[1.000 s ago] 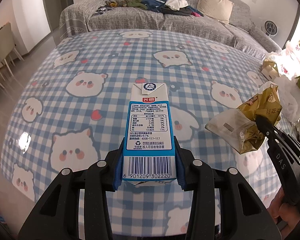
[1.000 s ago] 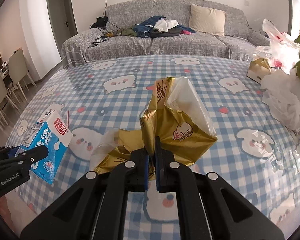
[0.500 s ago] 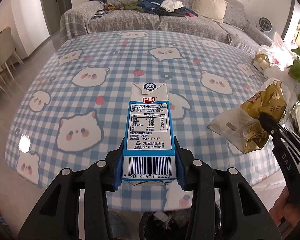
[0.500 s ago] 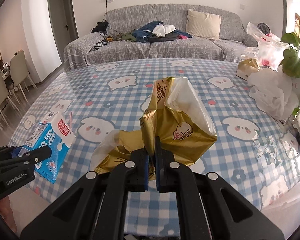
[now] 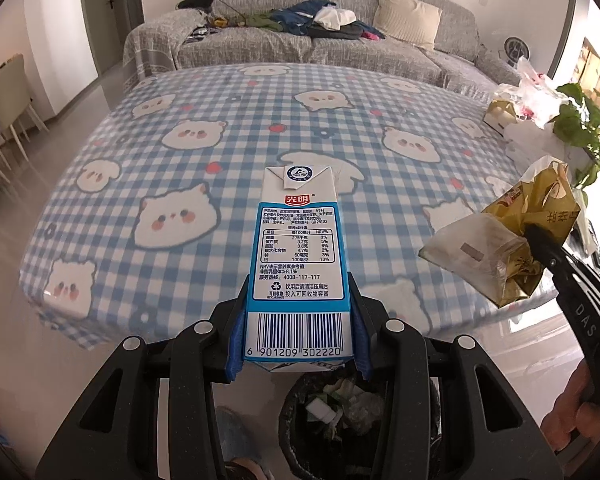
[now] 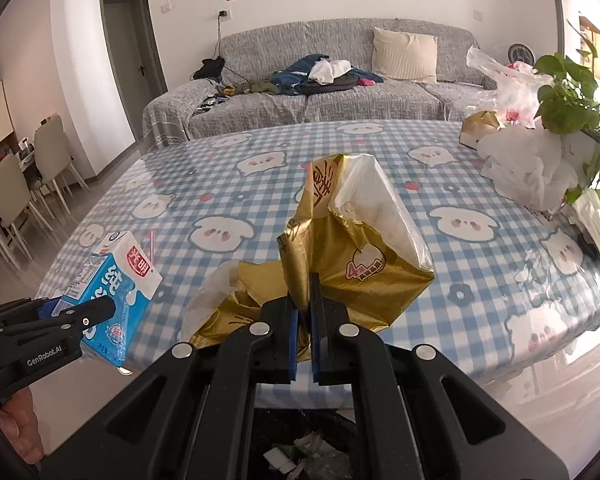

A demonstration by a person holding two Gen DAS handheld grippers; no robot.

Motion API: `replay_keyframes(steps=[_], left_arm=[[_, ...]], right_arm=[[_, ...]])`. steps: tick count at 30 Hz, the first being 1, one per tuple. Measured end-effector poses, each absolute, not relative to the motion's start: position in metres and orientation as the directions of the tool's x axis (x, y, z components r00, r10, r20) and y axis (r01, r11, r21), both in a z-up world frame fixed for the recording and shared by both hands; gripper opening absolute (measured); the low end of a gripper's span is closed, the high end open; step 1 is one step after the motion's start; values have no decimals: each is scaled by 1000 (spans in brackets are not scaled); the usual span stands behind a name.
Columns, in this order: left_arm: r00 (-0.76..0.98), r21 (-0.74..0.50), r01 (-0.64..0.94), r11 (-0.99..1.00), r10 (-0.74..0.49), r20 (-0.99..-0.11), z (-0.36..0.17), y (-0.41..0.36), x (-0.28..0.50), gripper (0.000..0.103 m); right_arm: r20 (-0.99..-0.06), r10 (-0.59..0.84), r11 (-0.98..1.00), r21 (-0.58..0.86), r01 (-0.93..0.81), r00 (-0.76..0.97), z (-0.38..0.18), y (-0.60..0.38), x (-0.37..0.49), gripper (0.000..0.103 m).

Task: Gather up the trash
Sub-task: 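Carry the milk carton and gold foil bag off the table to the bin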

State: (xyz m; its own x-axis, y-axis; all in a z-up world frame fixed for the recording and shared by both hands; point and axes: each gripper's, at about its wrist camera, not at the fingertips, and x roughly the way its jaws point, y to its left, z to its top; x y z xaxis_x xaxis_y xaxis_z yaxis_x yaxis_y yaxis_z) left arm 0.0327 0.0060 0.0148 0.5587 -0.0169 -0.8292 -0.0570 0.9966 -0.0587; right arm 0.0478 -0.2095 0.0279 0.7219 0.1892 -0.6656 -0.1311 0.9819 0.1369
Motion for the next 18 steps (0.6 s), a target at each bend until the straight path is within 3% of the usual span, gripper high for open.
replay_keyframes(steps=[18], left_arm=[[553,-66,-20,998,-44,-832,-13,3,-58,41]], right_arm=[[-663,216,976,149,-157,717,11,-214,-28,4]])
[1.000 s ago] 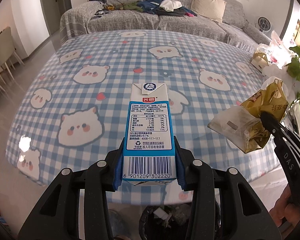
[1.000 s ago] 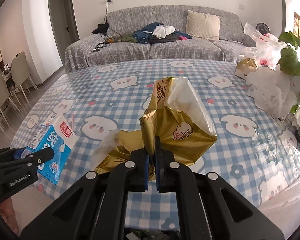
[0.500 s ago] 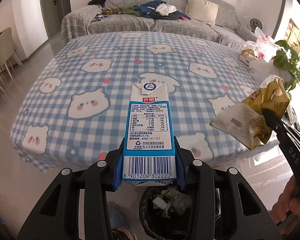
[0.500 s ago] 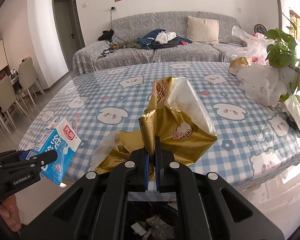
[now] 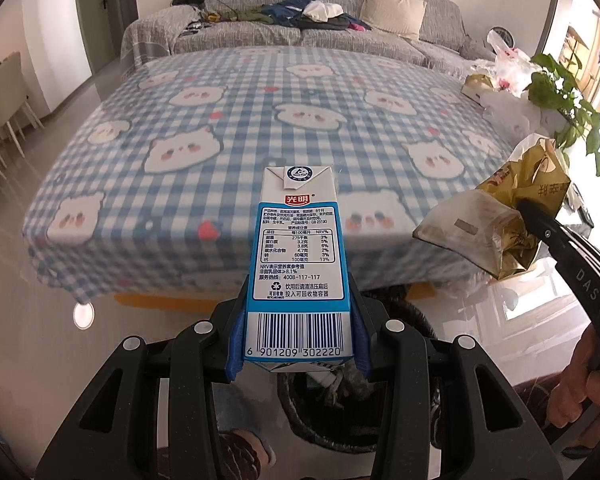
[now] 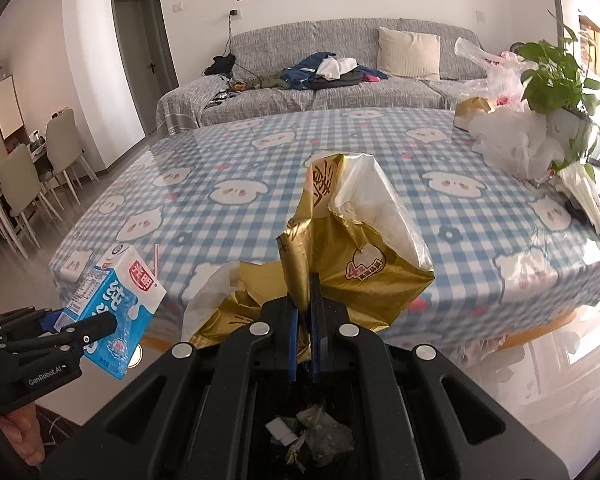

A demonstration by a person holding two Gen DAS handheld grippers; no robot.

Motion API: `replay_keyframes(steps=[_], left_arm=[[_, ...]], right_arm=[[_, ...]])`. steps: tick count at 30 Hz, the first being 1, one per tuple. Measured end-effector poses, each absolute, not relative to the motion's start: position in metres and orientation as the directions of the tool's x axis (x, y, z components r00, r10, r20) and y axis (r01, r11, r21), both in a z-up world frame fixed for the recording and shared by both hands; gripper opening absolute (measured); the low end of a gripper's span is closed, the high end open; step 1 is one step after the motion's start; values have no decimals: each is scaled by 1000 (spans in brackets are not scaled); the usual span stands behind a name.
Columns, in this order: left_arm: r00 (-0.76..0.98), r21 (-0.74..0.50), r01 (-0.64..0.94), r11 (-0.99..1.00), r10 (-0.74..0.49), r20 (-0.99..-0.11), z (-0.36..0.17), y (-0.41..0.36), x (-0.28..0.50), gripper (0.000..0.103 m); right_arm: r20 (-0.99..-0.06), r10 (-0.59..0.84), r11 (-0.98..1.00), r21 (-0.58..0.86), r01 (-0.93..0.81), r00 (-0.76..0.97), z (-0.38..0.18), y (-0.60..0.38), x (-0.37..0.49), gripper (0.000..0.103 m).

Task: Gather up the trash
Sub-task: 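Carry the milk carton and gold foil bag off the table to the bin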

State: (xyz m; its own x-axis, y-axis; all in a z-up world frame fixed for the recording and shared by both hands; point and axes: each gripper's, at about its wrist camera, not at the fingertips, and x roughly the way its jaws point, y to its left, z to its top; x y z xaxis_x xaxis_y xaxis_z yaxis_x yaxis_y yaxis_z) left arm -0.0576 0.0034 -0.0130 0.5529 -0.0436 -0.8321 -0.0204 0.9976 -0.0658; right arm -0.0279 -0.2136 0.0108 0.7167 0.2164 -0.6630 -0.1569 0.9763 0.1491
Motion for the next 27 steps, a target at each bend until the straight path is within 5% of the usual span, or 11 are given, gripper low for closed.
replay_keyframes(steps=[27], left_arm=[[427,-18,-138,990,43,-903,-116,32,-104,40]], right_arm=[[-786,190,981,136,-136,588,-85,-194,-75,4]])
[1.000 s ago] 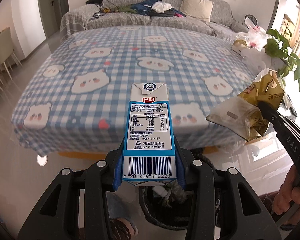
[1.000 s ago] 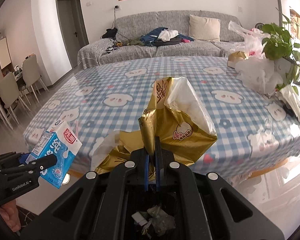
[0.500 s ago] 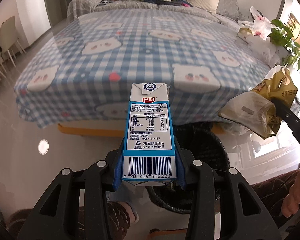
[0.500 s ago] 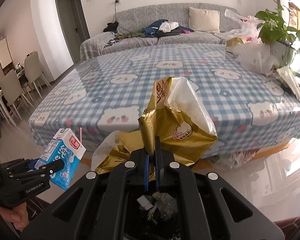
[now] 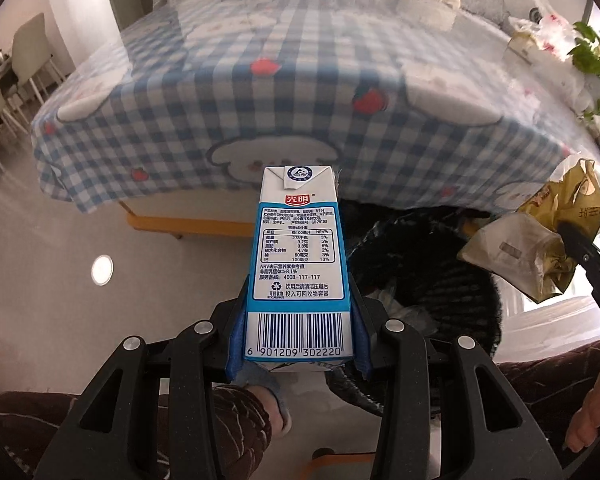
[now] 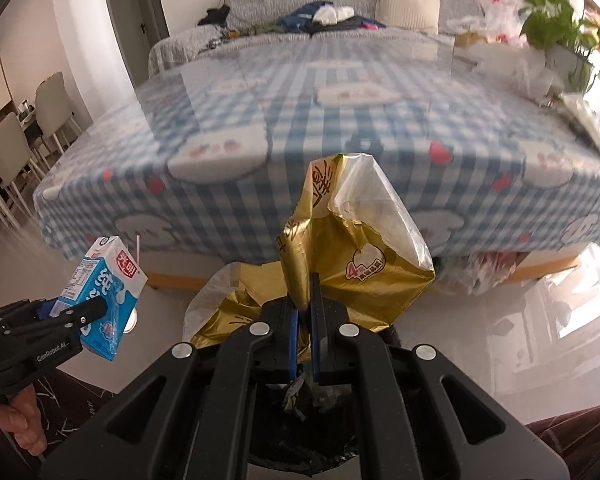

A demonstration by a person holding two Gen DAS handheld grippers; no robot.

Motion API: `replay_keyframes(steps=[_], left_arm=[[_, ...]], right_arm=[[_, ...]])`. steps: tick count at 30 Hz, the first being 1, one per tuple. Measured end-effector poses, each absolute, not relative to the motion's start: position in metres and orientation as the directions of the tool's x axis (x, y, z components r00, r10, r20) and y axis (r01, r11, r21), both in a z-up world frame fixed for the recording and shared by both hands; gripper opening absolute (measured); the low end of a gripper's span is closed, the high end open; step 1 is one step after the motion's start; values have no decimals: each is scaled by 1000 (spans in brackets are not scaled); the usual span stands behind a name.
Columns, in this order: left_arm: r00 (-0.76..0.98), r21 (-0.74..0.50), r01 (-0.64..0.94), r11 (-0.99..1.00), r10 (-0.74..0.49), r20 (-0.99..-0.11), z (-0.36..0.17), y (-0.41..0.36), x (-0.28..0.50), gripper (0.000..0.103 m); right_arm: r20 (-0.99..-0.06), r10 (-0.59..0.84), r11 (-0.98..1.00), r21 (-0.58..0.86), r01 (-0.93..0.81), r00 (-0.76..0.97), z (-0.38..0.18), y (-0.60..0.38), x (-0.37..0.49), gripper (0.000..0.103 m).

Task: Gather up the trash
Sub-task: 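Carry the milk carton and gold foil bag off the table to the bin, then open the right tool to drop the gold foil bag into the bin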

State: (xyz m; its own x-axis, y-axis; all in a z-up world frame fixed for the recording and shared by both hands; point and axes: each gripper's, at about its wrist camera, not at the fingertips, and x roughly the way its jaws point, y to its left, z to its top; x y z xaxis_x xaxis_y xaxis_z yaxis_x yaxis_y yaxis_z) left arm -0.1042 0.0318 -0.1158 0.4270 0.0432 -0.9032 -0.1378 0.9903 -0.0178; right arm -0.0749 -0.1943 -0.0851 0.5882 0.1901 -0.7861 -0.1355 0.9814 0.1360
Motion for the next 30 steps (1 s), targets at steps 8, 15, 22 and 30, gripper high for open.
replay_keyframes(steps=[8,15,22,30], left_arm=[[443,-21,-123,992,36,-896,-133,29,-100,40],[416,-19,-128,992,36,-909,-151,31,-94,40],[408,-20,-132,991,35,-912,-153,33,-94,40],[412,-28,-133,991,30,-910,-149,29,-95,41]], right_arm=[[-824,168,986,129,-110,542,-119,-192,-67,4],[-853,149,988,110,-107,500,-147,-185,-63,4],[-859,142,989,99,-112,492,-151,-179,-60,15],[-854,136,990,93,-110,502,-151,-177,-60,48]])
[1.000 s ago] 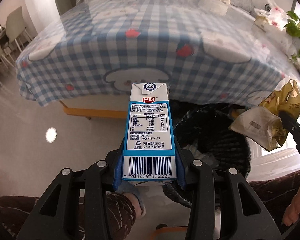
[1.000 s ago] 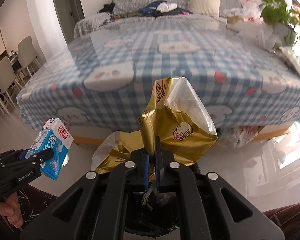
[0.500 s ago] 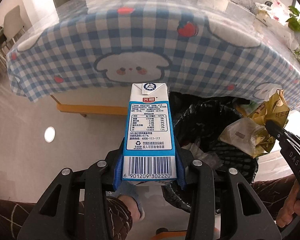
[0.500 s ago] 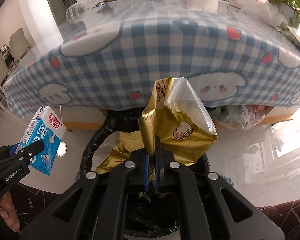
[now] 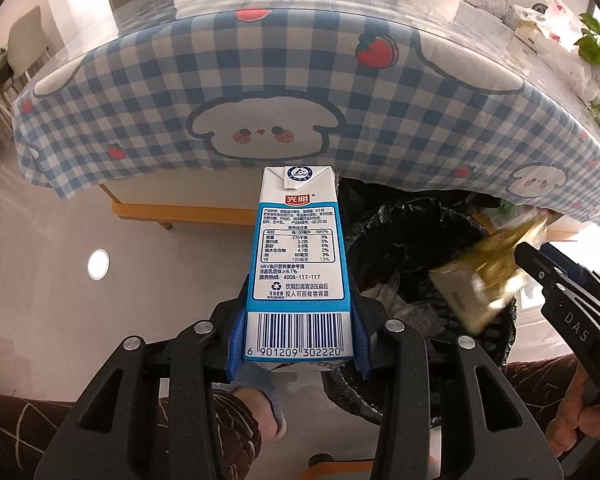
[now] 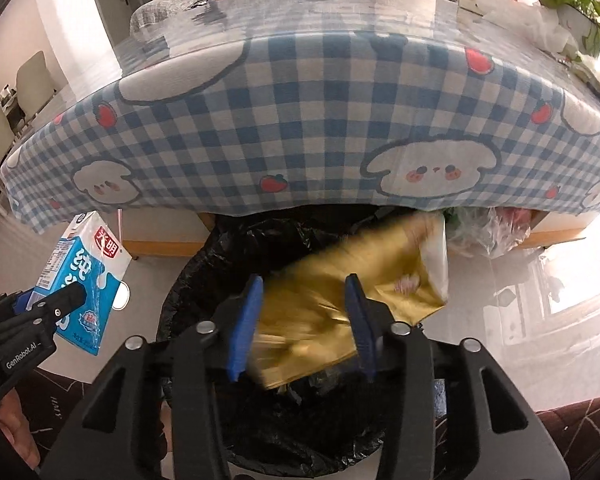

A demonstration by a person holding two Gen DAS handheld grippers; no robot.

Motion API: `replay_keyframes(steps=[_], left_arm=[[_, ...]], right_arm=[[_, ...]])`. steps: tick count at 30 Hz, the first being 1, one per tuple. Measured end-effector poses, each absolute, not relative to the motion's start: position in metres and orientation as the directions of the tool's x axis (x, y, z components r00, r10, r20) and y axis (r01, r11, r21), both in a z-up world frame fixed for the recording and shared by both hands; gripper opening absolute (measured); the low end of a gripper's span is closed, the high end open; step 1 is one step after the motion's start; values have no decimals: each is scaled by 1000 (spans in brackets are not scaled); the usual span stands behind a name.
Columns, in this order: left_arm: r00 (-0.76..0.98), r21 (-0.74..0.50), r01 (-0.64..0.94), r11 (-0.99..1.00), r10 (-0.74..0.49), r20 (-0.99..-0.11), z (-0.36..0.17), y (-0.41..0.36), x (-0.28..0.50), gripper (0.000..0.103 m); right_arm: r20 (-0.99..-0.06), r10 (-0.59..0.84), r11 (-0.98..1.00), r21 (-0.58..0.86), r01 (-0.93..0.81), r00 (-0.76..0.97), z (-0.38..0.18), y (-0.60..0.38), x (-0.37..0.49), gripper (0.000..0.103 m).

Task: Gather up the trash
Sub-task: 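Open the right tool to drop the gold foil bag into the bin, then lower the milk carton into the bin and open the left tool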

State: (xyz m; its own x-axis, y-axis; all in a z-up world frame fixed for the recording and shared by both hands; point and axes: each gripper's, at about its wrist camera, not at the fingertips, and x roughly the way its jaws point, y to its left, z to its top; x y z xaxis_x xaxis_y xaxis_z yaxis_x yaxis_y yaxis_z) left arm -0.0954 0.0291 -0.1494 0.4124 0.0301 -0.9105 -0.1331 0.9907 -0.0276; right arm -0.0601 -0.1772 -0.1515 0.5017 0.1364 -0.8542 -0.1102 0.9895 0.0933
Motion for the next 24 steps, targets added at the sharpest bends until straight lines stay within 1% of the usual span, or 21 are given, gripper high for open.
replay_keyframes(steps=[2,4,8,15,18,24], left_arm=[[413,-26,-132,991,31,-910,-149,26,-96,41],[413,-29,-127,991,26,-910,-148,21,-96,41],[410,-41,-116,992,10,-912,-149,9,-95,41],[396,-57,-98,994,-14,-918,-152,-20,-91,41],[391,-59,-86,995,-21,-920,-154,-33,-89,41],[382,-61,-55,997,-36,-924,-157,-59,-87,41]], right_arm=[[-849,134,990,88,-114,511,-150,-178,-61,56],[-847,131,990,83,-116,516,-148,-180,-62,61],[-841,130,990,86,-108,525,-145,-189,-63,74],[-834,106,994,86,-61,542,-141,-220,-63,92],[-835,99,995,81,-59,541,-141,-232,-64,95],[-844,71,997,57,-42,531,-145,-257,-65,95]])
